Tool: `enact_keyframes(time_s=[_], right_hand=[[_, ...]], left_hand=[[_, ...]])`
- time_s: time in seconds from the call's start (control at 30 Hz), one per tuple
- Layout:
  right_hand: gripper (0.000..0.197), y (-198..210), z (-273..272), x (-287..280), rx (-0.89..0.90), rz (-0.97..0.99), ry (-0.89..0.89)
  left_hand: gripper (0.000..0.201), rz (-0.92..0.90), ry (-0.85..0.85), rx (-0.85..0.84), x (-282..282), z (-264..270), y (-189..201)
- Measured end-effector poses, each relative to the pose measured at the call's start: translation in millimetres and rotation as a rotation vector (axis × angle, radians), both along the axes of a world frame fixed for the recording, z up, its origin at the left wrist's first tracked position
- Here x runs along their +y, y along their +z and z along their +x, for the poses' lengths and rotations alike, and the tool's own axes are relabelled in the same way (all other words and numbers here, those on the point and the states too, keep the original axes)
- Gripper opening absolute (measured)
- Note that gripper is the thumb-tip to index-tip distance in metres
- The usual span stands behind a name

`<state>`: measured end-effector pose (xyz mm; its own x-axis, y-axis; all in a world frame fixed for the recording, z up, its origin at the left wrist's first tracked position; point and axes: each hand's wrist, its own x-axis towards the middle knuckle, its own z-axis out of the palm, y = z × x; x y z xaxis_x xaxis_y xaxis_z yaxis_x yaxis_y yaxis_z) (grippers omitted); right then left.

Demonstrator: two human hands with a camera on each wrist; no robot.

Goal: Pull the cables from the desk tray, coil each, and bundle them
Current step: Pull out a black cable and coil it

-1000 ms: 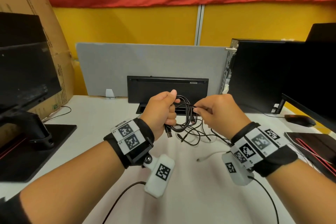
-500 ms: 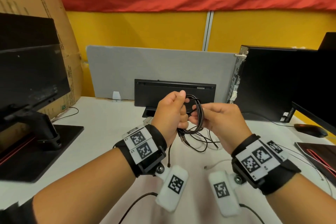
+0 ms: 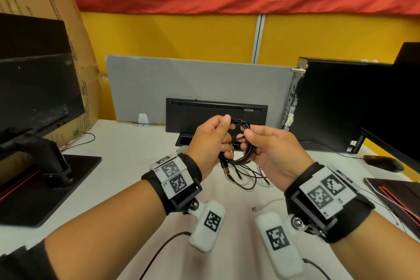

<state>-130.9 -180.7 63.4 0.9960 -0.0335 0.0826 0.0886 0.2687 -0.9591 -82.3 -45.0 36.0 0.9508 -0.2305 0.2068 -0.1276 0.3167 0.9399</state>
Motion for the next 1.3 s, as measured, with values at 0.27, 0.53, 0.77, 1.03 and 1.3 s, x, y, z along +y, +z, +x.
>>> enact_keyframes(time_s=[0.27,0.53,0.77,1.03,1.3], right_hand=[[0.023,6,1,6,0.036,0.02,0.143],[0.024,3,3,0,-0.15,-0.693,-0.066],[0.015,7,5,-11,-0.084,-0.627,-0.139],[0.034,10,0,-17,-0.115,-0.807,-0.111],[0.012,15,-3,-22,-0.272,-1.32,-0.166]], left_hand=[[0.026,0.117,-0.012,-0.079,0,0,4],[0.024,0.15,0.069,-0.087,9,4,9],[0.024,0.167,0.158,-0.089,13,9,13],[0.023,0.25,0.203,-0.123,19,13,7],[0.025,0.373,0.244,-0.189,20,14,6]])
